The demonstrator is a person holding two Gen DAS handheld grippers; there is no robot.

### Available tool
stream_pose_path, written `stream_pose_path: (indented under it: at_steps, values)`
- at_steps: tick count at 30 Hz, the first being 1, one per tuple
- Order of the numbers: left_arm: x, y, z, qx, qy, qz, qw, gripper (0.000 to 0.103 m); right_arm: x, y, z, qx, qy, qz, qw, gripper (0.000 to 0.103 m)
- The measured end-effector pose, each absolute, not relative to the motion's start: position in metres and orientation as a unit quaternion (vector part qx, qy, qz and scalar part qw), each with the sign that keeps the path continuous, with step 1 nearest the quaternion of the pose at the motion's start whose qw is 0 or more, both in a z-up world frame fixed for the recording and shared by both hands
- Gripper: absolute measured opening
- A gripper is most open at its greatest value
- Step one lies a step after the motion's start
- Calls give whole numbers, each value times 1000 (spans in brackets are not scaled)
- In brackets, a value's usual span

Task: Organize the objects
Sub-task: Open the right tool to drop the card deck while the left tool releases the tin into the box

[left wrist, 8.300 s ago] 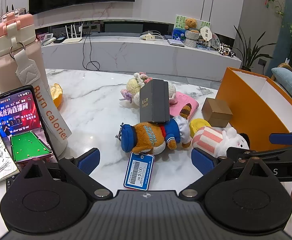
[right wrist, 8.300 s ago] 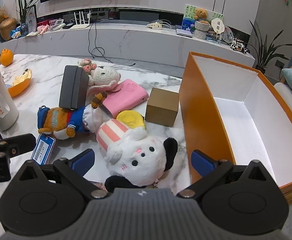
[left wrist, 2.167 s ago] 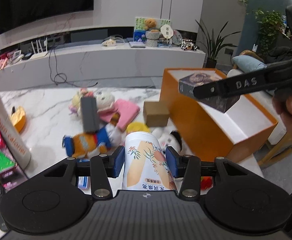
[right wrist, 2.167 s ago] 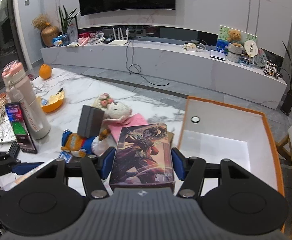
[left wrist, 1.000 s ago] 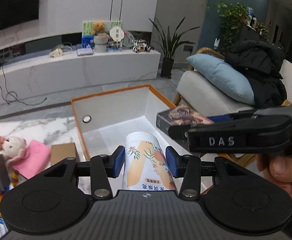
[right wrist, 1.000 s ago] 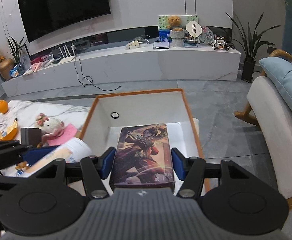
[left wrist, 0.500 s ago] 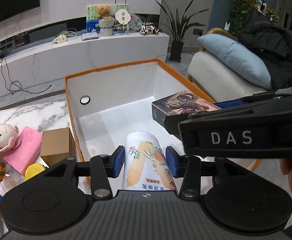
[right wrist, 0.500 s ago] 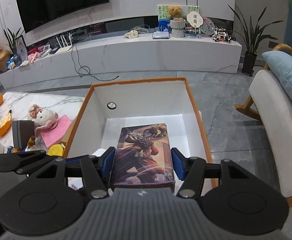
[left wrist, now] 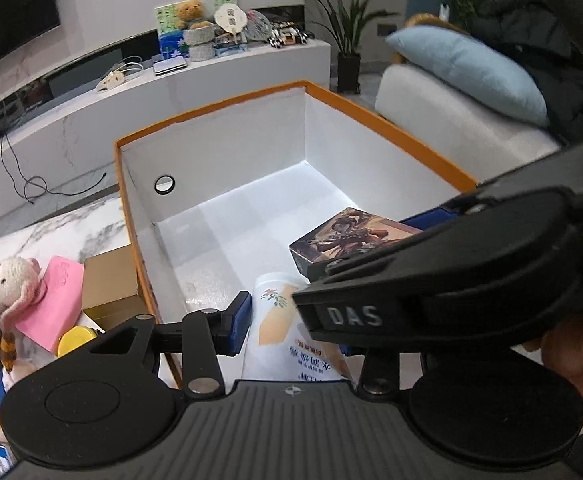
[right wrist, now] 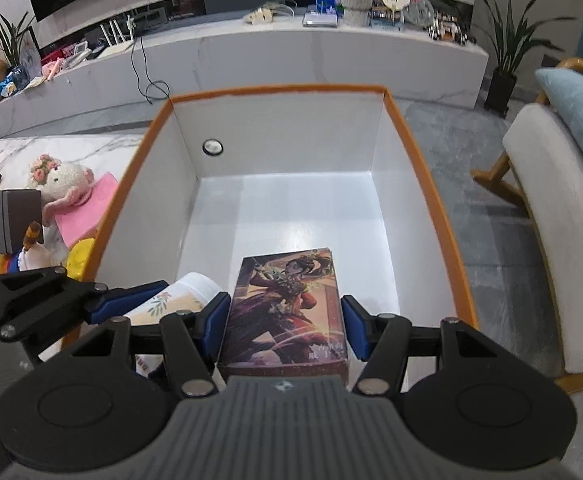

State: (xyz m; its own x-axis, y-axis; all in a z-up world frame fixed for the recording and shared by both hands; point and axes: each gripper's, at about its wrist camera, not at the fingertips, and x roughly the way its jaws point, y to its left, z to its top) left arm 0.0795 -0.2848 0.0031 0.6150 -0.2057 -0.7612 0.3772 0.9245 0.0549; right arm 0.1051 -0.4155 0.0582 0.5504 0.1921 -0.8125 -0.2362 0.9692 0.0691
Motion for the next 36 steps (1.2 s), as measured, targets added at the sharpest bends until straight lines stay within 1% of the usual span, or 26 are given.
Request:
stream_pose_path:
  at_steps: [2, 7, 10, 14, 15, 16, 18, 28, 32, 35, 36]
  values:
    - [78, -288, 2, 117, 408, -160, 891, 45, 106, -415, 55, -24, 463, 121, 878, 61]
    - [78, -287, 3, 116, 409, -161, 891, 45, 107, -415, 54, -19, 464, 120, 878, 61]
    - [78, -285, 3, 111, 406, -163, 892, 48, 107, -415, 55, -16, 464, 117, 878, 61]
    - [78, -283, 5, 104, 402, -162, 895, 57, 107, -417, 57, -6, 463, 113, 879, 62]
    - [78, -282, 6, 101, 402, -164, 895, 59, 107, -418, 59, -4, 459, 113, 881, 63]
    - [78, -281, 7, 97, 402, -166, 895, 61, 107, -419, 62, -1, 457, 109, 883, 66]
    - [77, -280, 10, 89, 402, -167, 896, 61, 106, -423, 67, 13, 447, 114, 887, 66]
    - [53, -234, 35, 1, 368, -172, 914, 61, 97, -434, 94, 56, 413, 124, 901, 66]
    - [45, -206, 47, -46, 352, -161, 921, 63, 92, -439, 101, 64, 406, 130, 902, 66]
    - [36, -185, 54, -78, 344, -156, 923, 64, 87, -441, 104, 61, 423, 151, 891, 53]
    - [33, -179, 55, -85, 341, -152, 924, 64, 83, -441, 104, 54, 431, 162, 886, 51]
